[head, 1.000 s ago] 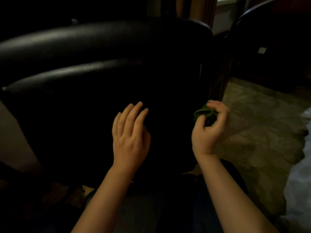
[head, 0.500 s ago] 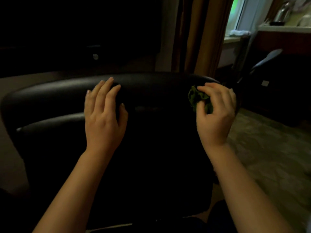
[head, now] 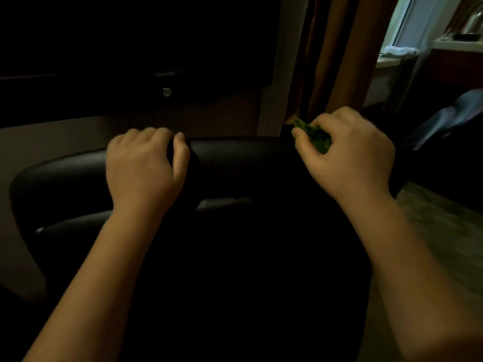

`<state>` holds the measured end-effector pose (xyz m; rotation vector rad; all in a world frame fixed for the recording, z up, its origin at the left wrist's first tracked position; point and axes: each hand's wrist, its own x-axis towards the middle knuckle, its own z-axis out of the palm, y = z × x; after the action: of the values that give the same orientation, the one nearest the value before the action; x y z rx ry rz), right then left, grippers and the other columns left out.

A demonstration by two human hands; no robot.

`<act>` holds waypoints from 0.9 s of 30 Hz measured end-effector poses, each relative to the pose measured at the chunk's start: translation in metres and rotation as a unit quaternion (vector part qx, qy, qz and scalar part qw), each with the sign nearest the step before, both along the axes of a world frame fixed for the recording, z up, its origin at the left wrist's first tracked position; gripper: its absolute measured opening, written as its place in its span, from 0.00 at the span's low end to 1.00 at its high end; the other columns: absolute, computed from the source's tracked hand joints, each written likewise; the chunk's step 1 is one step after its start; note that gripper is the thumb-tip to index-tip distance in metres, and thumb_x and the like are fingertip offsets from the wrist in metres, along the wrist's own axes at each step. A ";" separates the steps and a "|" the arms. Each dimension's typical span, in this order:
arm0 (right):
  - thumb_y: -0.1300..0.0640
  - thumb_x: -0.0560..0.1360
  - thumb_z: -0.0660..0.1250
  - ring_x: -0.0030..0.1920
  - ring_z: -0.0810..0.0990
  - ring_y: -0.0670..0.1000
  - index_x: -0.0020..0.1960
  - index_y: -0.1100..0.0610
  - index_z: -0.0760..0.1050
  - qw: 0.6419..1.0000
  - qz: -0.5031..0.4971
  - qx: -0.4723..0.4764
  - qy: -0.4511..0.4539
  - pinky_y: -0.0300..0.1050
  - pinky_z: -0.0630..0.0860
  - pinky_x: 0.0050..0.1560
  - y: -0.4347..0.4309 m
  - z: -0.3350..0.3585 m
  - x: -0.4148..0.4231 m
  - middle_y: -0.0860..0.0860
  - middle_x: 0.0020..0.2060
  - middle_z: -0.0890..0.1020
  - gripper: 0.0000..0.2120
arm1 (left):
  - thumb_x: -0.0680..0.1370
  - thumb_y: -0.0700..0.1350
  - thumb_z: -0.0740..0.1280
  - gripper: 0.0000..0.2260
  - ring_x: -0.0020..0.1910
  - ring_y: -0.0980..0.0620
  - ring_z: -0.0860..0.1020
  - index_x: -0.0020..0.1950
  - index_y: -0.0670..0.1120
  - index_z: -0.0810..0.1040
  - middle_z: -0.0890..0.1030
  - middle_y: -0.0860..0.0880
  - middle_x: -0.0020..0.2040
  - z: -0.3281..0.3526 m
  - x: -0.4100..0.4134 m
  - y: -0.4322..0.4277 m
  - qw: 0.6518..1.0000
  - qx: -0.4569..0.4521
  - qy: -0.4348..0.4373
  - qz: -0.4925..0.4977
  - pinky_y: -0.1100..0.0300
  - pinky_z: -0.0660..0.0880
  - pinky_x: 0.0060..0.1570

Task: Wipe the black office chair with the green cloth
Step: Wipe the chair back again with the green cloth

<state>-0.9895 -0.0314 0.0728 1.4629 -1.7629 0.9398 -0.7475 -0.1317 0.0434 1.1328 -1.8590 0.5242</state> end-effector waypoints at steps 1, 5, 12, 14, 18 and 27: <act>0.44 0.78 0.62 0.38 0.75 0.51 0.46 0.55 0.81 1.000 -0.001 0.014 0.004 0.37 0.54 0.30 -0.003 0.001 0.003 0.51 0.40 0.78 0.16 | 0.82 0.48 0.54 0.17 0.40 0.38 0.75 0.42 0.40 0.76 0.78 0.39 0.39 -0.002 0.000 0.000 1.000 0.003 -0.005 0.018 0.46 0.67 0.45; 0.49 0.79 0.62 0.34 0.75 0.53 0.43 0.56 0.82 0.998 0.009 0.047 0.037 0.39 0.56 0.31 -0.018 0.007 0.022 0.52 0.36 0.78 0.15 | 0.81 0.46 0.56 0.14 0.37 0.39 0.72 0.39 0.42 0.72 0.75 0.41 0.36 -0.004 0.004 -0.001 0.999 -0.011 0.001 0.047 0.47 0.65 0.43; 0.51 0.77 0.62 0.32 0.75 0.54 0.38 0.57 0.81 0.993 0.045 0.102 0.027 0.40 0.58 0.32 -0.054 0.013 0.051 0.51 0.33 0.77 0.15 | 0.79 0.45 0.57 0.11 0.36 0.40 0.71 0.38 0.43 0.71 0.73 0.42 0.35 -0.003 0.014 -0.008 0.997 0.018 -0.009 0.080 0.47 0.66 0.43; 0.51 0.77 0.62 0.31 0.74 0.53 0.36 0.57 0.79 0.994 0.046 0.094 0.021 0.40 0.57 0.32 -0.059 0.010 0.049 0.51 0.32 0.76 0.16 | 0.79 0.45 0.57 0.11 0.36 0.41 0.71 0.39 0.43 0.71 0.73 0.43 0.35 -0.004 0.015 -0.011 0.996 0.027 -0.011 0.083 0.48 0.66 0.43; 0.52 0.77 0.62 0.31 0.74 0.53 0.35 0.57 0.78 0.996 0.026 0.087 0.019 0.40 0.59 0.31 -0.060 0.006 0.042 0.51 0.31 0.76 0.15 | 0.80 0.46 0.56 0.12 0.36 0.42 0.71 0.39 0.43 0.72 0.73 0.44 0.36 -0.003 0.009 -0.013 0.996 0.046 -0.016 0.071 0.48 0.67 0.43; 0.53 0.78 0.62 0.33 0.75 0.55 0.35 0.57 0.76 0.995 -0.057 0.074 0.024 0.43 0.64 0.31 -0.028 0.000 -0.008 0.52 0.31 0.75 0.15 | 0.80 0.47 0.53 0.15 0.36 0.43 0.71 0.39 0.43 0.73 0.73 0.44 0.35 0.002 -0.051 -0.014 0.997 0.073 -0.026 -0.014 0.49 0.68 0.42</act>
<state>-0.9980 -0.0595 0.0731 1.4473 -1.8926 0.7226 -0.7986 -0.1454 0.0453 1.1971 -1.9819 0.4107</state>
